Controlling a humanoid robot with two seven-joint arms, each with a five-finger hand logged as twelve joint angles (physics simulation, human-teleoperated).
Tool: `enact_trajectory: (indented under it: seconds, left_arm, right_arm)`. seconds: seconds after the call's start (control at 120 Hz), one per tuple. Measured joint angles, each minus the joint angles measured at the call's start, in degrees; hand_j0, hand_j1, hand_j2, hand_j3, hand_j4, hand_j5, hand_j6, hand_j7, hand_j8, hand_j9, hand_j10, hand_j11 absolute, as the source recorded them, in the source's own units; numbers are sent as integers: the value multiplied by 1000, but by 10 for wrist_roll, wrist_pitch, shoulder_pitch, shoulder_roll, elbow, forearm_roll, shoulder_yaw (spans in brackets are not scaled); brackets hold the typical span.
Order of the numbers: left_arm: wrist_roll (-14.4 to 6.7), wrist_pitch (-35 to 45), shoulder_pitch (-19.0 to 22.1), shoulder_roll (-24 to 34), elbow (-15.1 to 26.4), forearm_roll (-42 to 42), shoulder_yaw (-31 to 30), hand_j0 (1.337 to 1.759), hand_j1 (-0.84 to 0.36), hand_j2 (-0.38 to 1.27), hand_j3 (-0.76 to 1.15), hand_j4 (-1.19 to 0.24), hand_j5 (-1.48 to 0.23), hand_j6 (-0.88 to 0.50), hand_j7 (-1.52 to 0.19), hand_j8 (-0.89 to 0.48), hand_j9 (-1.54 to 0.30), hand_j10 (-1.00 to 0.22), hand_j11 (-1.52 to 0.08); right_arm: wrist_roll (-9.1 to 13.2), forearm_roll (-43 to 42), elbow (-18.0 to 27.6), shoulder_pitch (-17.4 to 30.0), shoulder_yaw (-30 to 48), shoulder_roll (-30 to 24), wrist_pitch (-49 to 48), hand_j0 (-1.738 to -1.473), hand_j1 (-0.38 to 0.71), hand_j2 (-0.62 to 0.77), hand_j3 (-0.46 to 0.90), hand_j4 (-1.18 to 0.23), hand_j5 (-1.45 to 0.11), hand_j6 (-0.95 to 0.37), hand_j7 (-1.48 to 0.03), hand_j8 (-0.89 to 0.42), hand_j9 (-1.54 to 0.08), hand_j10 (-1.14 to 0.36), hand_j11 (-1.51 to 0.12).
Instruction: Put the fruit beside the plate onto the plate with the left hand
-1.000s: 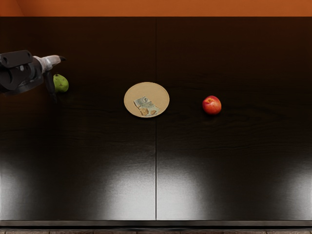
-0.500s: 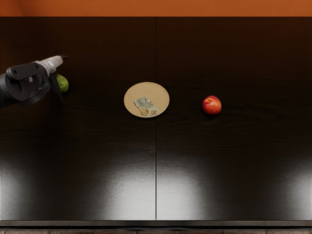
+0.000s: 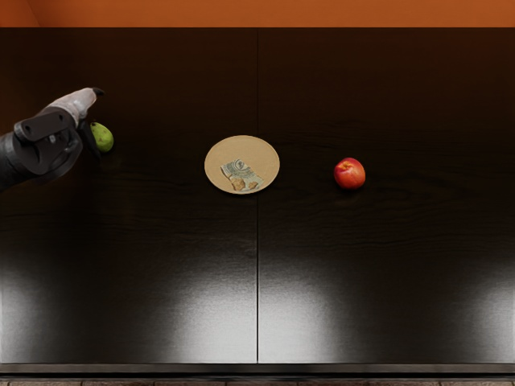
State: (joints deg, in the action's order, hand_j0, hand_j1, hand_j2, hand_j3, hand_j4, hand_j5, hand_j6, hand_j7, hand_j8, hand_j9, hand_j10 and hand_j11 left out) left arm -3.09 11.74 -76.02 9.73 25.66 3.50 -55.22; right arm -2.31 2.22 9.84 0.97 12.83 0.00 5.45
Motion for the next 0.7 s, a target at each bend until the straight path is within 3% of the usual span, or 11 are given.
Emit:
enact_trajectory:
  seconds: [0.7]
  left_arm:
    - [2,5,11,-9,-4,6,-4,1658,200,27,0,-128,-163,-129,-163,-129,-163,-127,-163]
  right_arm:
    - [0,0,0,0,0,0,0,-1658,-349,0,0,0,0,0,0,0,0,0,0]
